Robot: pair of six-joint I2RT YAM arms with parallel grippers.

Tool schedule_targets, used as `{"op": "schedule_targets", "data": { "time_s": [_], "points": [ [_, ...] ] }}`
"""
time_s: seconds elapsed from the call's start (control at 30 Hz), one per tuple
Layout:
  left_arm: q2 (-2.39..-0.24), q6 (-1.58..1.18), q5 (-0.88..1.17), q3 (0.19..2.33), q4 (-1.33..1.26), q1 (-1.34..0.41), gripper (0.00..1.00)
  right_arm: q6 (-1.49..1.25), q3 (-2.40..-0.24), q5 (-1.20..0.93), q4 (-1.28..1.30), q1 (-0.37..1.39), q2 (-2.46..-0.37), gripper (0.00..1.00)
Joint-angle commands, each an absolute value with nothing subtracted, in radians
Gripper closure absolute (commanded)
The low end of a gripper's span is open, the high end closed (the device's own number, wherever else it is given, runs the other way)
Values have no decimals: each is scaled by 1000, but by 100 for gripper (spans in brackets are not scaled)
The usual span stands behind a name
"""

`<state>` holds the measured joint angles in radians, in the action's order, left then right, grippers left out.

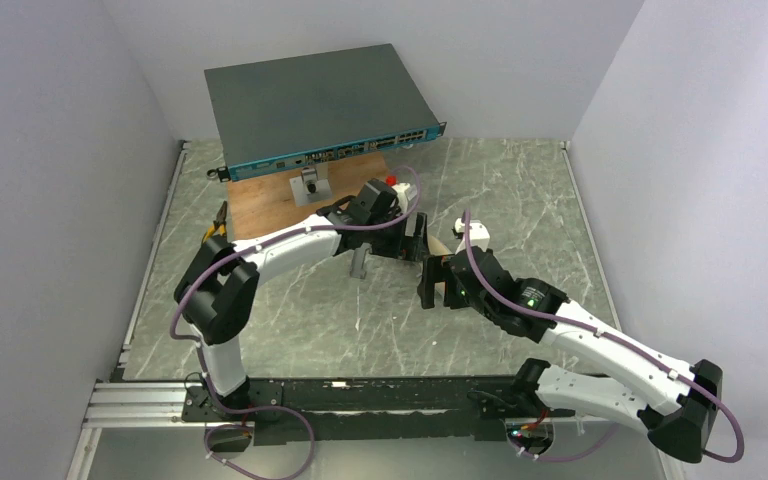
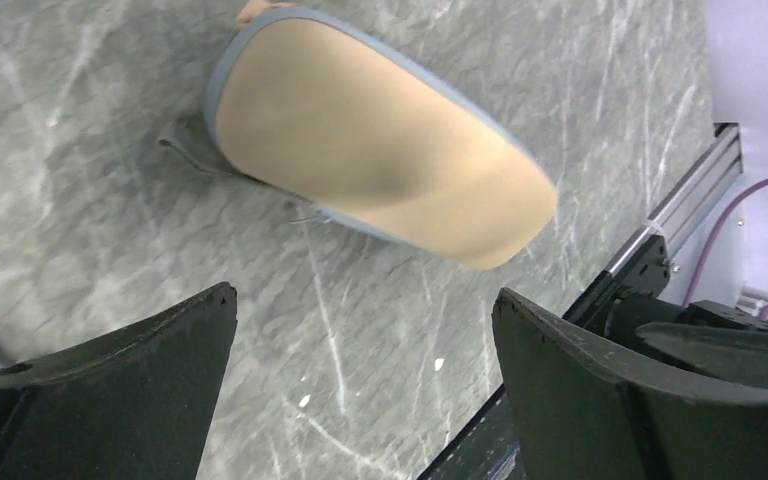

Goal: Open the umbrella

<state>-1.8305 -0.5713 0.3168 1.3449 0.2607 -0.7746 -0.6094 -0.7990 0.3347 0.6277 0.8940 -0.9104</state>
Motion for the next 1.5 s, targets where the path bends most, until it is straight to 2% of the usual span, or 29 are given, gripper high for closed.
{"op": "schedule_targets", "data": {
  "time_s": [0.0, 0.13, 0.27, 0.5, 0.67, 1.0, 1.47],
  "points": [
    [-1725, -521, 245, 1354, 350, -767, 1, -665, -810, 411, 637, 890, -875, 0],
    [-1627, -546, 218, 1250, 329, -768, 2, -686, -830, 436, 629, 854, -919, 2],
    [-1523, -585, 180, 1116, 322, -767, 6, -671, -885, 337, 613, 723, -1026, 6],
    [-1309, -611, 124, 948, 370, -767, 6, -679, -866, 132, 484, 493, -1114, 24],
    [-1194, -604, 82, 904, 462, -768, 7, -678, -831, 37, 408, 461, -1175, 25],
    [-1005, -617, 15, 831, 533, -768, 6, -752, -752, -202, 277, 479, -1210, 29],
    [-973, -617, 3, 842, 551, -767, 6, -840, -808, -256, 136, 815, -1339, 29]
  ]
}}
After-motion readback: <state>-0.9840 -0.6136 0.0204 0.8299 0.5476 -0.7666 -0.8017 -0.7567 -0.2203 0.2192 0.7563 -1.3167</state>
